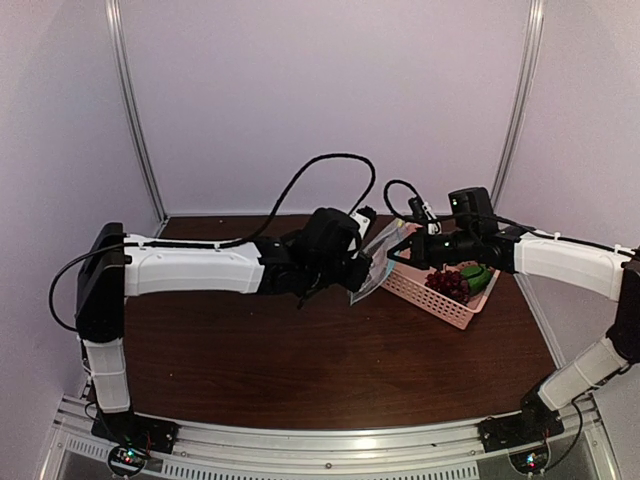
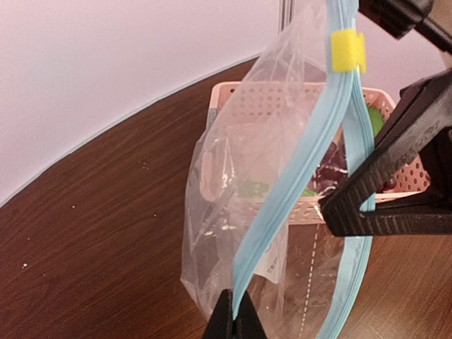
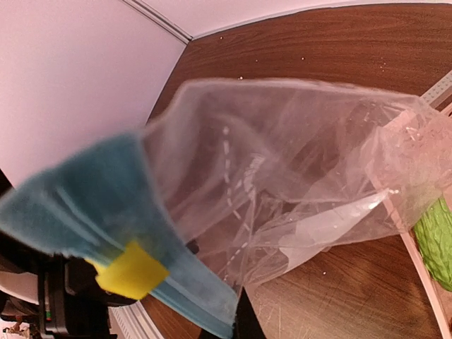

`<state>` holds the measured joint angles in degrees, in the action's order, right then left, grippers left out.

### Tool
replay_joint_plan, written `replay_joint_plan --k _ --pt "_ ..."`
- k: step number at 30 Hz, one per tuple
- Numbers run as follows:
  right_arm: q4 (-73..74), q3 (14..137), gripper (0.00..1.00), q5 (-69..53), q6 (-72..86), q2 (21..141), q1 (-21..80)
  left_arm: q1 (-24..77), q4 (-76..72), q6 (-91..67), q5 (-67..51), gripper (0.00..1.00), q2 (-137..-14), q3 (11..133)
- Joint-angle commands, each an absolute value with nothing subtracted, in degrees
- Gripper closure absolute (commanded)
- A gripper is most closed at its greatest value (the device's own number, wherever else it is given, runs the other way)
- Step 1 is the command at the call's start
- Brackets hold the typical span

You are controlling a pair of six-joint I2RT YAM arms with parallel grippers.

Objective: Place the food in the zip-top bag and seal the zipper
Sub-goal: Adjust the zipper food storage bag at the center of the board.

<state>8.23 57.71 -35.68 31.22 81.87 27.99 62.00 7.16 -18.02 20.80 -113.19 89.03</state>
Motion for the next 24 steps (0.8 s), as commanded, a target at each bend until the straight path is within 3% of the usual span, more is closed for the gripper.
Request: replay_joint_plan --k 1,14,16,20,24 --pt "8.7 57.0 1.0 -33.3 29.7 80.4 28.1 61.0 6.6 -15.8 21.3 1.0 -108.4 87.8" --pt "9.4 59.2 1.0 -37.3 25.3 80.8 28.1 59.6 9.8 -14.0 19.6 1.0 -107.0 87.4" --pt "10.5 60.8 0.93 -39.6 23.1 80.7 28.1 59.5 10.5 -13.8 19.3 1.0 -106.9 87.4" --pt "17.9 66.2 0.67 -42.7 15.5 80.6 27.7 58.8 12.7 -13.6 18.6 1.0 -106.1 87.3" --pt "30.0 71.9 0.54 -45.9 4.9 80.7 25.2 58.0 16.7 -12.4 19.8 1.0 -103.7 86.5"
